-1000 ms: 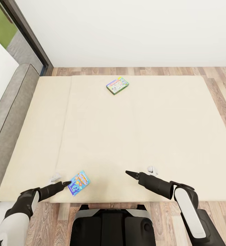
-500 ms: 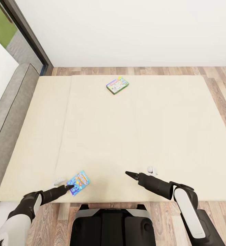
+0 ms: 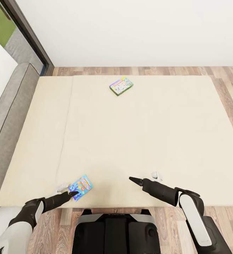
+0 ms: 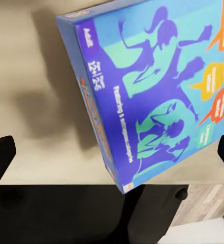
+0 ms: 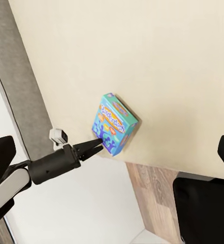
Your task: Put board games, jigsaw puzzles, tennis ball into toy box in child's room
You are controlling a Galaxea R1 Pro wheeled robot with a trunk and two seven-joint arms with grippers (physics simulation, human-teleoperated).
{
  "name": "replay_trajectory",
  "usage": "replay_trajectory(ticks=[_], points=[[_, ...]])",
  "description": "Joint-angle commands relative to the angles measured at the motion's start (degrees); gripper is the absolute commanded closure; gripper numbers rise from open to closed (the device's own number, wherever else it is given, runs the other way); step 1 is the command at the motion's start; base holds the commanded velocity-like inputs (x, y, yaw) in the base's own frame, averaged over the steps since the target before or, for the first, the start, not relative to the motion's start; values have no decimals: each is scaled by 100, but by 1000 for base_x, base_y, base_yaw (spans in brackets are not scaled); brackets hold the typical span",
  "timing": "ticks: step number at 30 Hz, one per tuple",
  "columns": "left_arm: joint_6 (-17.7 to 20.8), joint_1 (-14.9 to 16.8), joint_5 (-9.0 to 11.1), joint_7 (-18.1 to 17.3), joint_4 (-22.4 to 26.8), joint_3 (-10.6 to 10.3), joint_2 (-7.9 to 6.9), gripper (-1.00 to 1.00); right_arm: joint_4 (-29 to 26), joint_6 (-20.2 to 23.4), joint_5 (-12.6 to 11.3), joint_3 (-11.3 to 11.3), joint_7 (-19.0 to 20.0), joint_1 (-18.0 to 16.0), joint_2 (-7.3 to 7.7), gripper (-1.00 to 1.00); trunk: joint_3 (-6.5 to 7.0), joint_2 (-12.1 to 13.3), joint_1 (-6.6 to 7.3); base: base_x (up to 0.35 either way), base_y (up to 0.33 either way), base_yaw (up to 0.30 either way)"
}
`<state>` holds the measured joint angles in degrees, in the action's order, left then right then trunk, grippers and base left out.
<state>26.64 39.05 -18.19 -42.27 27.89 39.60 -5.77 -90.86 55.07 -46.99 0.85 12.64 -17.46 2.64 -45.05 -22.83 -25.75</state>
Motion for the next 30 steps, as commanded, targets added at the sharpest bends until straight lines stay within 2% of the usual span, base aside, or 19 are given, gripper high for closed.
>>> replay_trajectory(ticks=[1,7,9,11,16,18,30], points=[[45,6,-43,-72,7,48,7,-100,-2,17,49,-8,52,-3,5,-100,-14,-9,-3,0,0,0],[43,6,-44,-153,11,43,2,-100,-2,21,22,-29,54,-3,25,-100,-54,-9,-3,0,0,0],[43,6,-44,-298,13,36,-7,-100,-2,21,14,-35,54,-3,30,-100,-60,-9,-3,0,0,0],[42,6,-47,-457,14,29,-12,-100,-2,21,11,-37,54,-3,33,-100,-63,-9,-3,0,0,0],[42,6,-66,-1185,52,8,-44,-100,-2,22,0,-41,59,-3,55,-100,-66,-9,-3,0,0,0],[42,6,-73,-1318,64,6,-50,-100,-2,22,-2,-41,58,-3,49,-100,-67,-9,-3,0,0,0],[32,6,-79,-1477,90,12,-64,-100,-2,22,-4,-41,55,-3,15,-100,-67,-9,-3,0,0,0]])
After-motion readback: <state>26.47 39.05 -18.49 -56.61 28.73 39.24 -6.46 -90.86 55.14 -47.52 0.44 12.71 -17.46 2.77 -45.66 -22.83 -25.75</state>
